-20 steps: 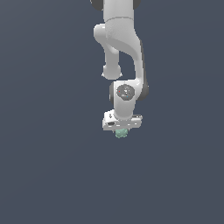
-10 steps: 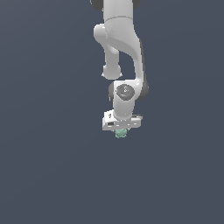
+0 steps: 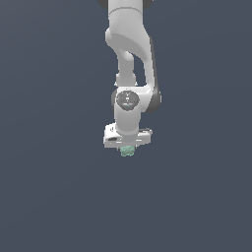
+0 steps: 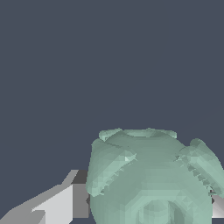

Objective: Pick up the object and move it to a goal position.

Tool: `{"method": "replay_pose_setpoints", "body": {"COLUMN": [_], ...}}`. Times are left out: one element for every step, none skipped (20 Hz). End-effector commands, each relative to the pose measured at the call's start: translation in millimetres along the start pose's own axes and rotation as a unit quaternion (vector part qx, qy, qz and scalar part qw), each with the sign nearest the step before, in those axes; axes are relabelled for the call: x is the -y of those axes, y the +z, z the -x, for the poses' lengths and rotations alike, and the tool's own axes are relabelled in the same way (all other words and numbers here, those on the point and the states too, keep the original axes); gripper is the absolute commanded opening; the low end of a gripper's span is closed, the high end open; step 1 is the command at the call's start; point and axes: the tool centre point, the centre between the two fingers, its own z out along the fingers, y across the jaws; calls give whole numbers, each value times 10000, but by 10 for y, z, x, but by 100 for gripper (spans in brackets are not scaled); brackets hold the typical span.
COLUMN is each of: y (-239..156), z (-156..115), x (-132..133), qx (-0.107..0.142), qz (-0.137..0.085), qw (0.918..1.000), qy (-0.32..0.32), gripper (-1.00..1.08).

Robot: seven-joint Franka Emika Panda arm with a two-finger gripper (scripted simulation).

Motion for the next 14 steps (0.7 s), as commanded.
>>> {"method": "replay_pose_setpoints", "body": {"y": [-140,-199,-258,-319,-381,-443,-505,-568,-630,-689,-745,-798,-850,-899], "z": [-73,-105,-138,-172,-207,-241,-277,-313,-348,-382,-414,-446,-476,-505], "x": [-191,-271,-352,-434,-518,-603,-689,-775,-859,-940,-1017,-1090,-1161,-1229], "qx": [-3,-3,-3,-3,-3,-3,-3,-3,-3,-3,-3,-3,-3,-3], "qz": [0,0,0,-2,-2,-2,-2,-2,-2,-2,-2,-2,-2,-2], "qw": [10000,10000,10000,10000,10000,10000,10000,10000,10000,10000,10000,10000,10000,10000], "qy": [2,2,2,1,1,1,1,1,1,1,1,1,1,1], "gripper": [-100,-100,-100,-100,-100,-100,-100,-100,-100,-100,-100,-100,-100,-100]}}
